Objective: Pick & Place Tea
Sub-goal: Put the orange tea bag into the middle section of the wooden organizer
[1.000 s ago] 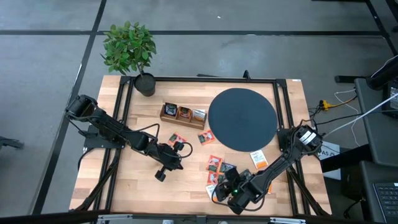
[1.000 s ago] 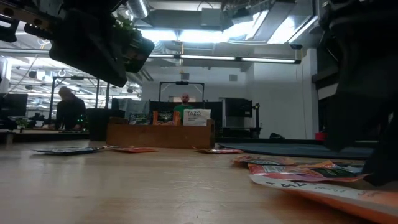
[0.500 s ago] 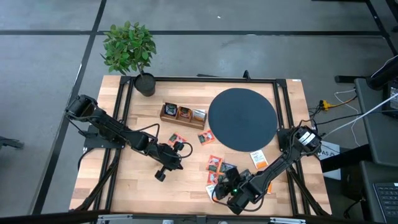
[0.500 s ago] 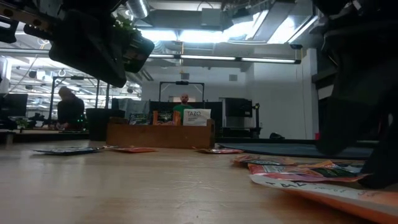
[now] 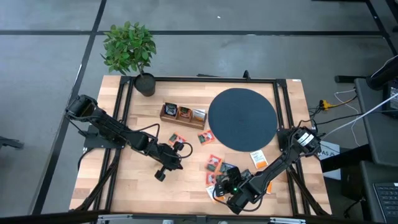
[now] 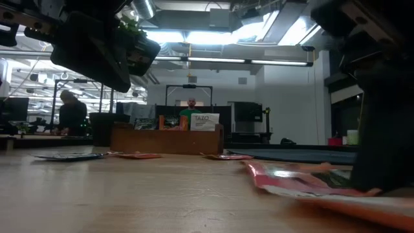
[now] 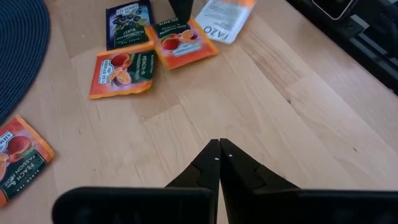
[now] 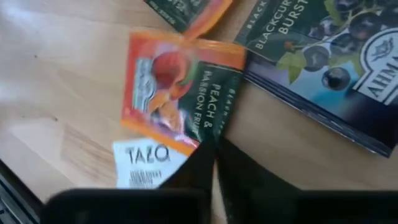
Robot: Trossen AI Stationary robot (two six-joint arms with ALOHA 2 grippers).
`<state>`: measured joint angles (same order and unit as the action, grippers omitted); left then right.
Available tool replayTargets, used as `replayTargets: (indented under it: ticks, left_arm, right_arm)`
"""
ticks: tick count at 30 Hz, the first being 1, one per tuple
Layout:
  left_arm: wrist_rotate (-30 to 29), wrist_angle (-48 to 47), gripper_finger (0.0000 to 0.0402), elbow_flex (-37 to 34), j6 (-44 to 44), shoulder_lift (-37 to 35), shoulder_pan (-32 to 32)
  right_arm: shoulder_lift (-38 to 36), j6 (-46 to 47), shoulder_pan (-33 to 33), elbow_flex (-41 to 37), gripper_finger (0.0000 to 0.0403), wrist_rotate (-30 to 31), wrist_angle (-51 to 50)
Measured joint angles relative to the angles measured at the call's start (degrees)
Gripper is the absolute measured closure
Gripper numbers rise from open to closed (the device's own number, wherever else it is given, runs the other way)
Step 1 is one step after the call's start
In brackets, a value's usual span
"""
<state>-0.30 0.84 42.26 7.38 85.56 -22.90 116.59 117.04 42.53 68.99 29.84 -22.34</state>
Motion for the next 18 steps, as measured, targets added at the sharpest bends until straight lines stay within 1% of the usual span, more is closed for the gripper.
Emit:
replayTargets:
  ticks: [2,7,12,18]
  left_arm:
    - [0.0,0.0,0.0398,0.0,0.4,0.0,0.0]
    - [0.0,0.0,0.0398,0.0,0.5,0.0,0.0]
    - [0.0,0.0,0.0398,0.0,0.0,0.0,0.0]
    - [-1.1,0.1,0.0393,0.0,-3.1,0.0,0.2]
  right_arm:
    - [0.0,0.0,0.0,0.0,0.0395,0.1,0.0]
    - [0.0,0.9,0.0,0.0,0.0398,0.5,0.0]
    - [-0.5,-1.5,-0.1,0.0,0.0399,0.9,-0.3]
    - [-5.5,-5.0,-0.2,-0.1,0.0401,4.0,-7.9]
